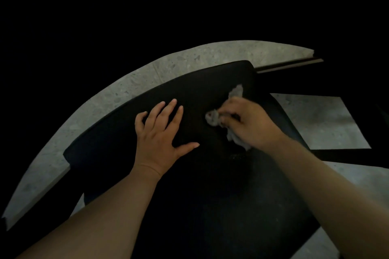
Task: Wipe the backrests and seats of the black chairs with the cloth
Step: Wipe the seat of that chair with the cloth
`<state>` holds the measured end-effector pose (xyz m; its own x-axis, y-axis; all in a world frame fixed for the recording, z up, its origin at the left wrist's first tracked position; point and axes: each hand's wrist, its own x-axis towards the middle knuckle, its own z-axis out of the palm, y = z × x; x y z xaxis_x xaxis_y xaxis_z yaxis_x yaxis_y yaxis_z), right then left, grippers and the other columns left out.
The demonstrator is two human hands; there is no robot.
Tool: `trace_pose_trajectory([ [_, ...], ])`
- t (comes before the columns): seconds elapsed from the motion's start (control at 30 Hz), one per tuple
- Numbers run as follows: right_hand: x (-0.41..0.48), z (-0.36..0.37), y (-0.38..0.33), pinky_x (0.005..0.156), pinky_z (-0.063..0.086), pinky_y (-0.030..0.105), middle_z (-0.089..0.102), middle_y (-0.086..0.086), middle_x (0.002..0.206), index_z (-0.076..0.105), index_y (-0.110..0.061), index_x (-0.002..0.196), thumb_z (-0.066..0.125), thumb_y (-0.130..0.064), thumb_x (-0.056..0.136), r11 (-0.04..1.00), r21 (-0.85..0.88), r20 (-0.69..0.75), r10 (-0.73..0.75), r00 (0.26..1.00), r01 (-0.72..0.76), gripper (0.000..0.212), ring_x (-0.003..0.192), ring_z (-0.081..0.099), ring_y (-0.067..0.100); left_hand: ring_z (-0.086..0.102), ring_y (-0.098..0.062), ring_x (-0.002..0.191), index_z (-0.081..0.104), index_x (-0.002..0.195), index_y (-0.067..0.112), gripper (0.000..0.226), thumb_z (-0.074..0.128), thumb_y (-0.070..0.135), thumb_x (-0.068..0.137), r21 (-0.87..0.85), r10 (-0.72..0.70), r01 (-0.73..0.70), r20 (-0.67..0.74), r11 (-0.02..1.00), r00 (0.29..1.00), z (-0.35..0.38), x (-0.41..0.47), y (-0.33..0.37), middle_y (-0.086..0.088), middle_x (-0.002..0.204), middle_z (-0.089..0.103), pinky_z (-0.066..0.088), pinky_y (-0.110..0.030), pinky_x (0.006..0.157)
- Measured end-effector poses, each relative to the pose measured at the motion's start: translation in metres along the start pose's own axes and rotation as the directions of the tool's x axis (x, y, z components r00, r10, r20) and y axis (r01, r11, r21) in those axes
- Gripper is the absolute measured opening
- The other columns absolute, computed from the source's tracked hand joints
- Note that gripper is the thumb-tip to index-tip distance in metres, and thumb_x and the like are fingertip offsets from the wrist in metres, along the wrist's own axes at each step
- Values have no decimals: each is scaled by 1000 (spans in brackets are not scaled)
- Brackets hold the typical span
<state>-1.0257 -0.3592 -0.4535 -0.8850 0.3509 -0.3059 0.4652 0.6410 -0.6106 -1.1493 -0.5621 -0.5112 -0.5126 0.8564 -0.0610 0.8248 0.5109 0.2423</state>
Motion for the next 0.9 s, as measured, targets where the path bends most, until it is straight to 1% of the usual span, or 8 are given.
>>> trace_pose_trajectory([
  [0.07,-13,-2,2,82,44,19,59,-13,94,68,-35,95,63,-14,92,998,52,-4,37,999,-36,22,91,57,1,32,-28,140,45,143,15,88,40,75,79,17,-4,4,17,1000,1000,0,0,0,-7,153,36,25,-55,111],
  [0.2,34,-9,-4,90,42,25,59,-4,107,70,-21,112,57,-15,95,998,-63,-252,9,968,-26,22,101,54,11,30,-27,141,42,144,16,88,38,75,79,33,-11,9,35,999,999,0,1,0,-7,154,34,23,-54,111],
  [0.27,67,-4,-12,93,45,31,60,2,112,69,-17,115,56,-15,96,998,-61,-301,0,954,-19,23,106,55,18,29,-27,141,42,144,17,88,39,75,78,29,-12,11,26,1000,1000,0,1,1,-7,154,34,22,-53,111],
  [0.43,54,17,-14,99,44,32,58,-1,119,68,-19,117,57,-16,96,997,-70,-183,2,983,-15,25,113,51,15,30,-28,141,44,144,15,88,40,75,79,38,3,-4,19,999,1000,1,0,-1,-8,154,35,25,-55,110],
  [0.57,-10,16,2,89,44,25,55,-9,112,70,-22,115,61,-16,92,987,-97,-14,-126,992,124,25,106,50,10,29,-28,141,44,144,15,88,37,76,80,32,-6,5,28,999,1000,1,1,-1,-8,154,35,25,-56,110],
  [0.63,-29,12,7,88,42,23,50,-15,109,70,-23,114,61,-16,92,991,-94,23,-94,995,96,25,105,48,6,29,-28,141,44,144,15,89,37,76,79,37,-9,8,36,999,999,0,1,0,-9,154,35,26,-56,109],
  [0.77,-19,-9,1,85,41,23,56,-7,109,72,-18,111,60,-12,92,997,-52,-159,-58,986,50,23,102,52,11,29,-28,141,43,144,15,89,36,76,79,44,-15,13,45,999,999,0,1,0,-9,154,34,26,-56,110],
  [0.9,35,-10,3,94,40,24,57,0,116,69,-17,118,55,-15,97,991,-86,-310,71,948,-102,25,110,51,15,29,-28,141,44,144,15,90,37,75,79,47,-15,13,39,999,999,0,0,1,-9,154,34,25,-56,110],
])
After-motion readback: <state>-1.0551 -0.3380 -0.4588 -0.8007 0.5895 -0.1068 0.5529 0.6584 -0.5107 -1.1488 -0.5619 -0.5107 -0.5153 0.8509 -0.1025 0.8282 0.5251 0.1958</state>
